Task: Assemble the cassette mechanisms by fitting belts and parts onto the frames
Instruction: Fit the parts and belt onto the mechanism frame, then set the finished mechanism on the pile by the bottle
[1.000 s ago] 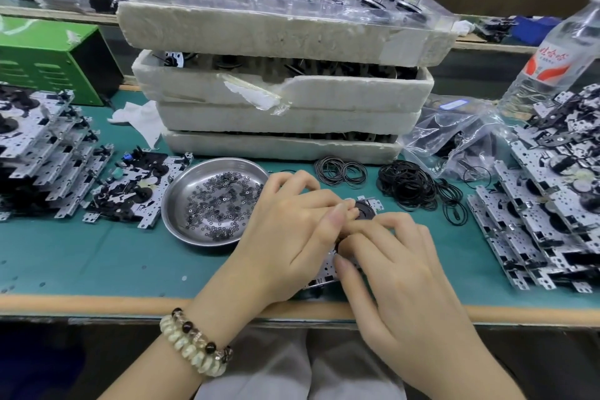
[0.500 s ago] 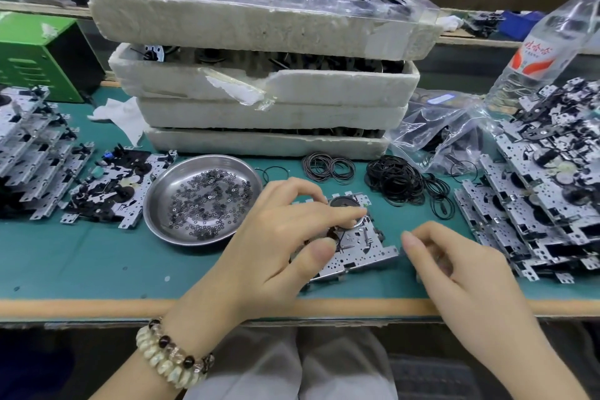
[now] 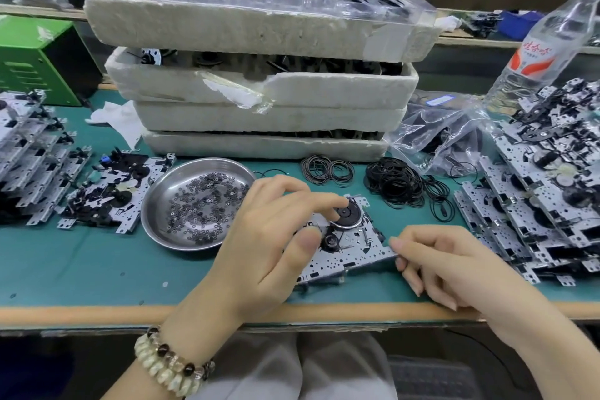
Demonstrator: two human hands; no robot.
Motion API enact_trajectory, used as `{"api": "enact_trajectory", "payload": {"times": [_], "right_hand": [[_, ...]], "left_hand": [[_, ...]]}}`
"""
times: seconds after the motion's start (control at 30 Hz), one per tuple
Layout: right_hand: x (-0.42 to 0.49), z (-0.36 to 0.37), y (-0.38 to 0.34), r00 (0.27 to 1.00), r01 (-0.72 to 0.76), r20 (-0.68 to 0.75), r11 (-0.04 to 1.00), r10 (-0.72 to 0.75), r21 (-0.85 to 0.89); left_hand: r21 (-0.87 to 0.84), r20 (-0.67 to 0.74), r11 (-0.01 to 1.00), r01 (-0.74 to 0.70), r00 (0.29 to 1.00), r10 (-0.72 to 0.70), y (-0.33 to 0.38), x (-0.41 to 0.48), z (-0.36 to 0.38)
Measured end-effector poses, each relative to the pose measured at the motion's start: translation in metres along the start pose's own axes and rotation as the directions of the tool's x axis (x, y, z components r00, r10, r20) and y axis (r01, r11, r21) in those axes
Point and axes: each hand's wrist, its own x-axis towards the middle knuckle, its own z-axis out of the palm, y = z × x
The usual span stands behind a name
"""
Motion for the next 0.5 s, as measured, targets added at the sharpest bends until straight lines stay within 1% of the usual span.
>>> {"api": "enact_trajectory", "payload": {"times": [0.07,0.13,0.17,0.2,0.27,0.3,0.33,0.37,0.4,0.43,0.47,0.5], "right_hand": [[0.001,-0.001,-0.005,0.999,-0.010,-0.033,0.990,0.014,0.137],[0.001,-0.005,-0.013,0.995,-0.023,-0.091,0.957,0.051,0.290],[0.001,-0.008,-0.020,0.991,-0.010,-0.122,0.941,0.054,0.338],[0.001,-0.011,-0.027,0.987,0.021,-0.156,0.933,0.039,0.360],[0.000,-0.017,-0.045,0.970,0.102,-0.244,0.945,-0.024,0.311],[-0.002,-0.018,-0.054,0.954,0.142,-0.291,0.963,-0.071,0.228],[-0.004,-0.017,-0.062,0.936,0.179,-0.322,0.979,-0.139,0.099],[-0.007,-0.015,-0.071,0.913,0.213,-0.337,0.973,-0.230,-0.090],[-0.009,-0.009,-0.078,0.886,0.224,-0.324,0.917,-0.333,-0.329],[-0.011,-0.002,-0.084,0.859,0.201,-0.280,0.785,-0.429,-0.586],[-0.012,0.010,-0.087,0.851,0.140,-0.219,0.608,-0.477,-0.781],[-0.014,0.025,-0.091,0.859,0.088,-0.163,0.454,-0.485,-0.887]], "left_hand": [[-0.029,-0.084,1.000,0.004,0.996,-0.006,-0.001,0.000,0.000],[-0.044,-0.192,0.999,0.007,0.981,-0.015,-0.004,0.000,-0.001],[-0.045,-0.247,0.999,0.008,0.969,-0.019,-0.004,0.000,-0.002],[-0.045,-0.300,0.999,0.009,0.954,-0.022,-0.005,-0.001,-0.002],[-0.032,-0.390,0.999,0.018,0.920,-0.029,-0.006,0.000,-0.003],[-0.024,-0.428,0.999,0.024,0.903,-0.032,-0.007,0.000,-0.004],[-0.013,-0.465,1.000,0.025,0.885,-0.028,-0.008,0.000,-0.004],[-0.001,-0.500,1.000,0.024,0.866,-0.021,-0.010,-0.001,-0.004],[0.011,-0.538,1.000,0.026,0.843,-0.016,-0.011,-0.001,-0.005],[0.019,-0.573,0.999,0.029,0.819,-0.013,-0.012,-0.002,-0.006],[0.026,-0.605,0.999,0.036,0.796,-0.013,-0.014,-0.002,-0.007],[0.035,-0.640,0.998,0.051,0.768,-0.017,-0.014,-0.001,-0.007]]}}
